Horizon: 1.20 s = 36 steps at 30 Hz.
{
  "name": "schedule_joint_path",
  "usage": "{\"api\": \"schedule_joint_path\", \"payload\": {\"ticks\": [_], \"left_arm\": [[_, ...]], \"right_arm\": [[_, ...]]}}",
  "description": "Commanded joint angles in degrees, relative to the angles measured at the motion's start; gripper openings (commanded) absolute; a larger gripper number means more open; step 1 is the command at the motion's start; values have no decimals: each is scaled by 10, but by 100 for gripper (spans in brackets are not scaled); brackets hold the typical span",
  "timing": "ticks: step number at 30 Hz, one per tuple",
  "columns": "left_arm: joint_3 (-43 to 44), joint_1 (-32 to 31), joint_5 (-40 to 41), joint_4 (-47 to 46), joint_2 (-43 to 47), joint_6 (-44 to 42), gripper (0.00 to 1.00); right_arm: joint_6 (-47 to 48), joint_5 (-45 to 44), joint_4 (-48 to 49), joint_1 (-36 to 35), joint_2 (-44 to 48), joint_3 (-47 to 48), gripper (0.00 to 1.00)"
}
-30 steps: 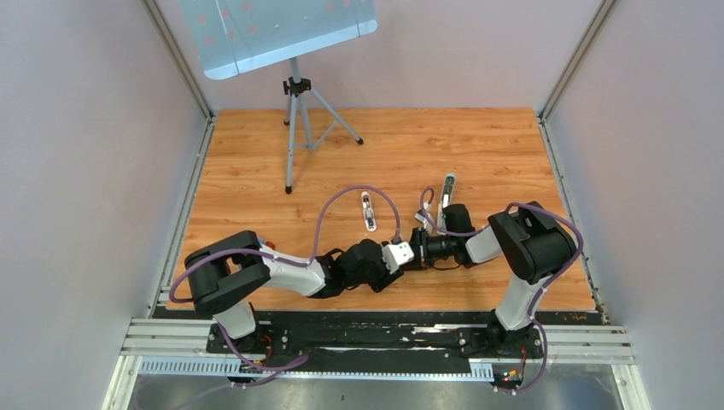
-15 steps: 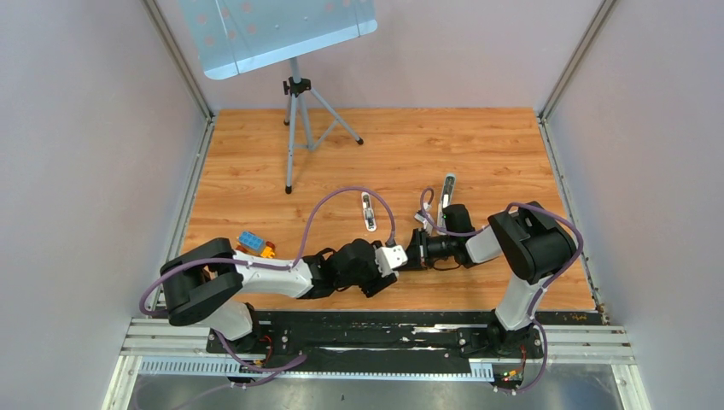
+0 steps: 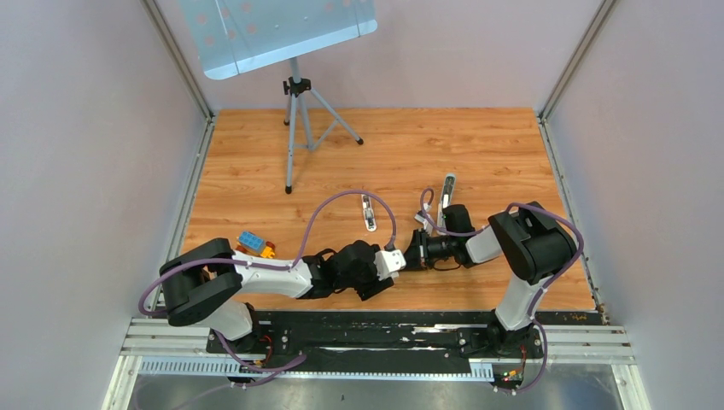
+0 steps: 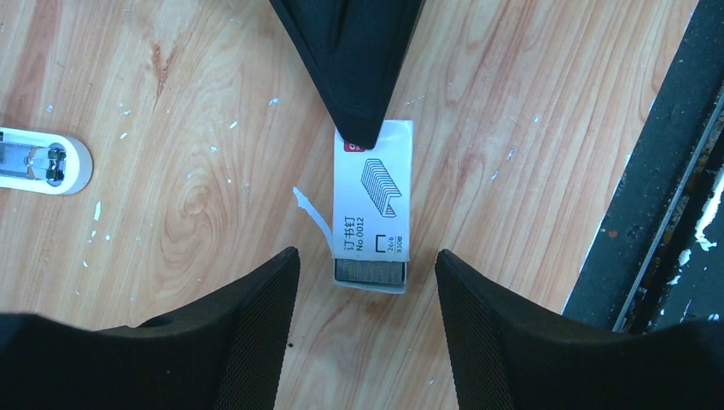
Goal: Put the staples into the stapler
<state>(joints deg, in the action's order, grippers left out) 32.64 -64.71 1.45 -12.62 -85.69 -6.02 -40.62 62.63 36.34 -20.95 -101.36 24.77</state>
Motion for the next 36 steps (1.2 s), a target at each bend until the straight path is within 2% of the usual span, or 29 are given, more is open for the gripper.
{"api": "schedule_joint_path", "payload": {"ticks": [1,8,16,28,36], "left_arm": [[-8,-1,-11,0,5,-12,61],[-12,8,-17,3,3,-11,47],[-26,22,-22,3,17,-11,37],[-27,25,-16,13,18,-10,35],[-31,24,5,24,30,24,35]], "right_arm": [[19,13,-12,-3,11,-2,1],[26,13,-35,-3,22,6,0],[49,10,-85,0,46,21,0],[70,15,-131,27,64,19,0],[133,-10,-266,87,135,23,0]]}}
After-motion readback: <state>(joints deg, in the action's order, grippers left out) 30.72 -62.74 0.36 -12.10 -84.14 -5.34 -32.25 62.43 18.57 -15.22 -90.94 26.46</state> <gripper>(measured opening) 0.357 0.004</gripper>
